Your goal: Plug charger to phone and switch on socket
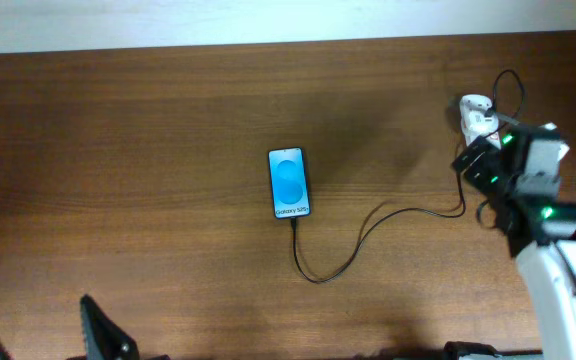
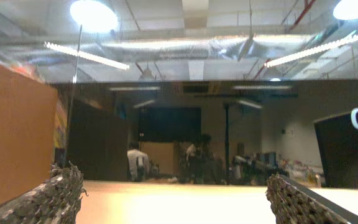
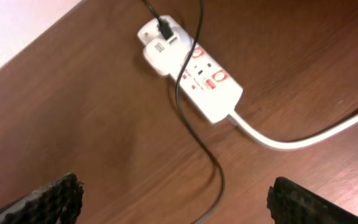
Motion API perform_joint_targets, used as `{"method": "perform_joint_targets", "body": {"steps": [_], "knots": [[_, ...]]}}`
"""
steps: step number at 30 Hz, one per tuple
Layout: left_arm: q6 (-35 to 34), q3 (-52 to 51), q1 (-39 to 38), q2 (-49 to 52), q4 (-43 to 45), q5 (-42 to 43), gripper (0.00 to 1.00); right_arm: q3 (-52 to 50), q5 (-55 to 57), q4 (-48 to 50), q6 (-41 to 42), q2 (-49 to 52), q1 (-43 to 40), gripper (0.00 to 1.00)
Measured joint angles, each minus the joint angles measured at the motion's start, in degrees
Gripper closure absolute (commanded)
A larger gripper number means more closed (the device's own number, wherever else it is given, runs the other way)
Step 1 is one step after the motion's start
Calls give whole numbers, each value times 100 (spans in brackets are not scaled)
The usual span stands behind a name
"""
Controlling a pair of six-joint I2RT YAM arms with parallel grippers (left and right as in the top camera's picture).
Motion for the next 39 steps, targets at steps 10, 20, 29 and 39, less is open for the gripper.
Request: {"method": "perform_joint_targets", "body": {"steps": [10, 20, 29, 39], "knots": [[-636, -1976, 96, 26, -890, -96, 1, 542, -1644, 678, 938, 2138, -1029, 96], [-638, -2039, 96, 37, -1449, 105, 1, 3150, -1158, -654, 1884, 4693, -1202, 96], [-638, -2052, 96, 37, -2273, 107, 1, 3189, -848, 164, 2297, 5084, -1209, 96], [-638, -2052, 96, 37, -2310, 105, 1, 3189, -977, 557, 2448, 5405, -1209, 96]]}}
